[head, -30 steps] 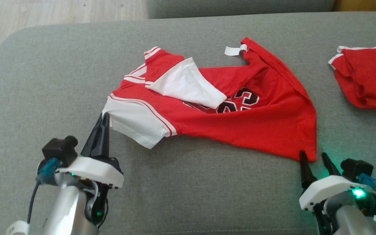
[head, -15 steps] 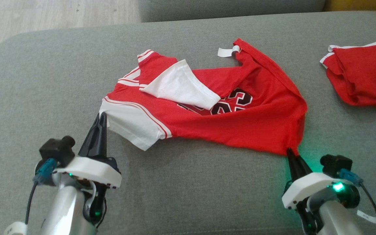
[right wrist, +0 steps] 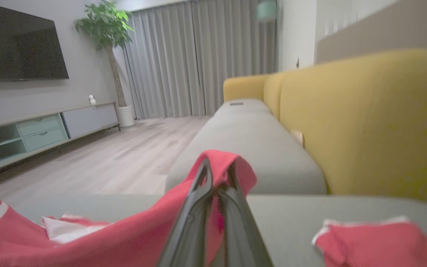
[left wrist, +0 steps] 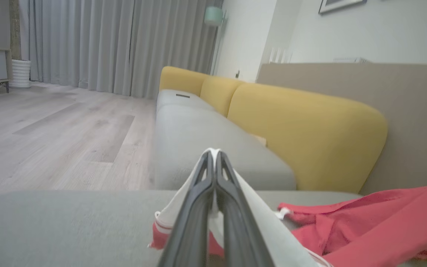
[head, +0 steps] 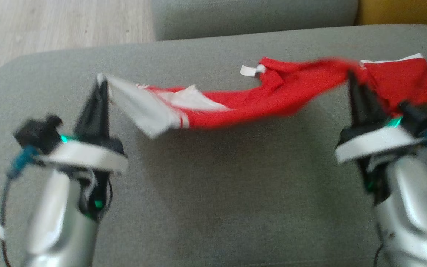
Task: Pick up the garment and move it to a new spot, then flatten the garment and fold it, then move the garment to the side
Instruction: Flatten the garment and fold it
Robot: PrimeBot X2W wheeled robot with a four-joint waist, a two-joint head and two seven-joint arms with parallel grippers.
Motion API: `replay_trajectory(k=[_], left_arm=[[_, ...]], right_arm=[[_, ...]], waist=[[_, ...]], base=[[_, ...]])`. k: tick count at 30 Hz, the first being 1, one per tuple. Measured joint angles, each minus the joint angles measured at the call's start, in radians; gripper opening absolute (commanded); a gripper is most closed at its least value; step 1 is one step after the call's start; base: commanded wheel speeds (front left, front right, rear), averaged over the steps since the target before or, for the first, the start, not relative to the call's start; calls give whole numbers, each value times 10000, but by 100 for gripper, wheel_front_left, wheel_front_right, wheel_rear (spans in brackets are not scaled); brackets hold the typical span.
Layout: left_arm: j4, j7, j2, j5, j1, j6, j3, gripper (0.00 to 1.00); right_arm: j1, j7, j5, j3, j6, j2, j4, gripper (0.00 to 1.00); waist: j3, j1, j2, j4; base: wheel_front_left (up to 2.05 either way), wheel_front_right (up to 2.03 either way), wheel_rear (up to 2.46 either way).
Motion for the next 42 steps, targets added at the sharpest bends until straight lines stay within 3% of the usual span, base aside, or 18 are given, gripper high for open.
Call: replay_trajectory(k=[5, 10, 19, 25, 29, 33, 38, 42], left_arm=[[-828, 100, 265, -1011, -1374, 0, 157, 0], [-1958, 437, 587, -1078, -2196, 121, 487, 0], [-4330, 1563, 907, -1195, -2130, 876, 1003, 0], [-4401, 2151, 1340, -1198, -2444, 859, 1014, 0], [-3396, 2449, 1789, -965, -3930, 485, 602, 0], [-1465, 2324, 2080, -546, -6538, 176, 12, 0], [1310, 1465, 2403, -92, -9786, 13, -326, 0], [3179, 715, 2416, -15, -11843, -25, -731, 0]], right_arm=[[-1188, 568, 173, 205, 0, -836, -1580, 0], [-1752, 1308, 326, 336, 0, -1195, -2832, 0], [-1425, 2748, 299, -209, 0, -947, -4859, 0], [-1472, 3292, 198, -470, 0, -917, -4995, 0], [-2506, 3219, -464, -86, 0, -1517, -4253, 0], [-4981, 2635, -654, 332, 0, -2061, -2514, 0], [-8208, 1557, -890, 826, 0, -2157, 330, 0], [-10220, 472, -1220, 616, 0, -1958, 2458, 0]], waist=[[-378, 0, 0, -58], [-751, 0, 0, -103], [-556, 0, 0, -194], [143, 0, 0, -222], [972, 0, 0, -235], [2047, 4, 0, -233], [3285, 6, -1, -232], [3975, 6, -1, -174]], base=[[0, 0, 0], [0, 0, 0], [0, 0, 0], [0, 0, 0], [0, 0, 0], [0, 0, 0], [0, 0, 0], [0, 0, 0]])
